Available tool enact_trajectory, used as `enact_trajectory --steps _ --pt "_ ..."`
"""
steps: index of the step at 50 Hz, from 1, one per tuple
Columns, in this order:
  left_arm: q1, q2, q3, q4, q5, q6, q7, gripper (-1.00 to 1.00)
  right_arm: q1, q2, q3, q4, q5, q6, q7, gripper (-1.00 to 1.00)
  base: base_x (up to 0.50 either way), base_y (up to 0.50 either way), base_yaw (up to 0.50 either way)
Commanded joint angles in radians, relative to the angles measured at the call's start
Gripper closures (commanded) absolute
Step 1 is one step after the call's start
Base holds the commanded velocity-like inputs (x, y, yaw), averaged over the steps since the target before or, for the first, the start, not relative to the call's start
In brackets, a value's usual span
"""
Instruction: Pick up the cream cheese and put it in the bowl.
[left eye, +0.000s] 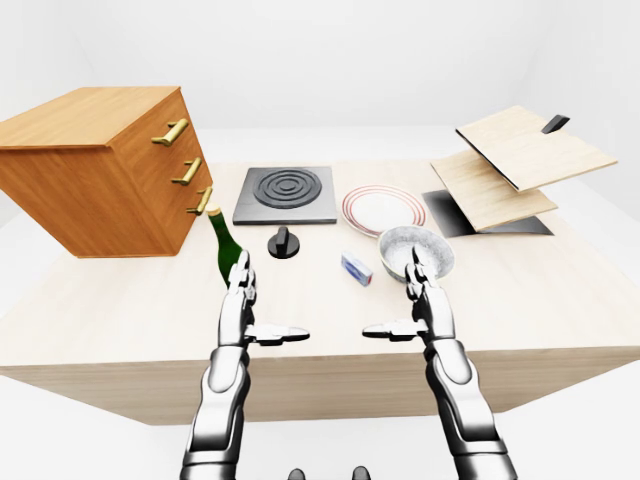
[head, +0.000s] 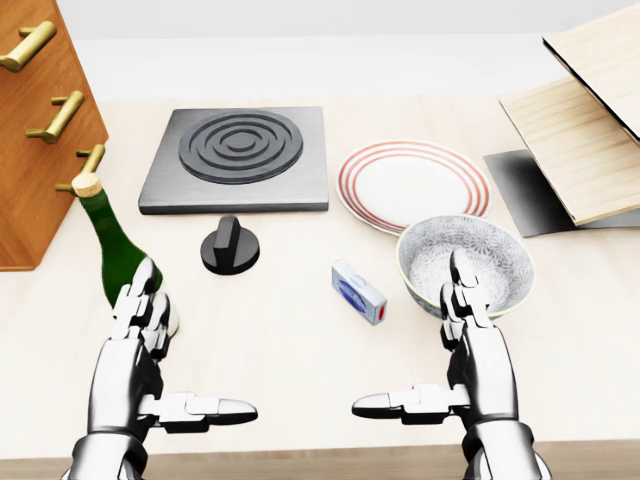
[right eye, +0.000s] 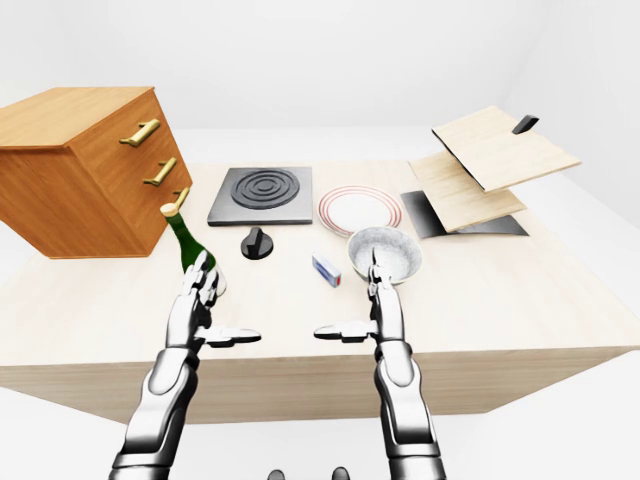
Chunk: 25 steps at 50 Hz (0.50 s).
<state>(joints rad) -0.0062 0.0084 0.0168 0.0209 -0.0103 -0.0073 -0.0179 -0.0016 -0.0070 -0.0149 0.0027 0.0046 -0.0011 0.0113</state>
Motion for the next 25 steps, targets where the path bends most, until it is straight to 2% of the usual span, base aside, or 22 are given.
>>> enact_trajectory --steps 1,8,14,17,19,20,22,25 --pt "-0.012 0.014 0.026 0.047 -0.013 -0.021 -0.027 -1.00 -0.011 -0.012 -0.027 0.020 0.006 -0.009 0.010 -1.00 0.00 0.00 0.00" --pt "-0.010 0.011 0.021 0.062 -0.011 -0.039 -0.028 -1.00 -0.013 -0.013 -0.030 0.027 0.009 -0.012 0.003 -1.00 0.00 0.00 0.00" --pt "-0.004 0.010 0.016 0.051 -0.008 -0.036 -0.029 -1.00 -0.012 -0.012 -0.030 0.031 0.021 -0.015 0.011 -1.00 0.00 0.00 0.00" --pt "-0.003 0.010 0.016 0.051 -0.005 -0.038 -0.029 -1.00 -0.016 -0.012 -0.036 0.036 0.005 -0.032 -0.017 -1.00 0.00 0.00 0.00" --pt "-0.003 0.010 0.016 0.050 -0.004 -0.036 -0.028 -1.00 -0.017 -0.011 -0.042 0.034 0.036 -0.018 -0.004 -1.00 0.00 0.00 0.00" --pt "-0.003 0.010 0.016 0.052 -0.005 -0.040 -0.028 -1.00 -0.010 -0.015 -0.035 0.027 0.026 -0.024 0.000 -1.00 0.00 -0.29 0.00" --pt "-0.006 0.010 0.017 0.057 -0.006 -0.042 -0.028 -1.00 -0.012 -0.014 -0.039 0.022 0.046 -0.012 0.009 -1.00 0.00 -0.50 0.00" --pt "-0.006 0.011 0.016 0.061 -0.004 -0.045 -0.029 -1.00 -0.010 -0.015 -0.035 0.020 0.035 -0.019 0.006 -1.00 0.00 -0.50 0.00"
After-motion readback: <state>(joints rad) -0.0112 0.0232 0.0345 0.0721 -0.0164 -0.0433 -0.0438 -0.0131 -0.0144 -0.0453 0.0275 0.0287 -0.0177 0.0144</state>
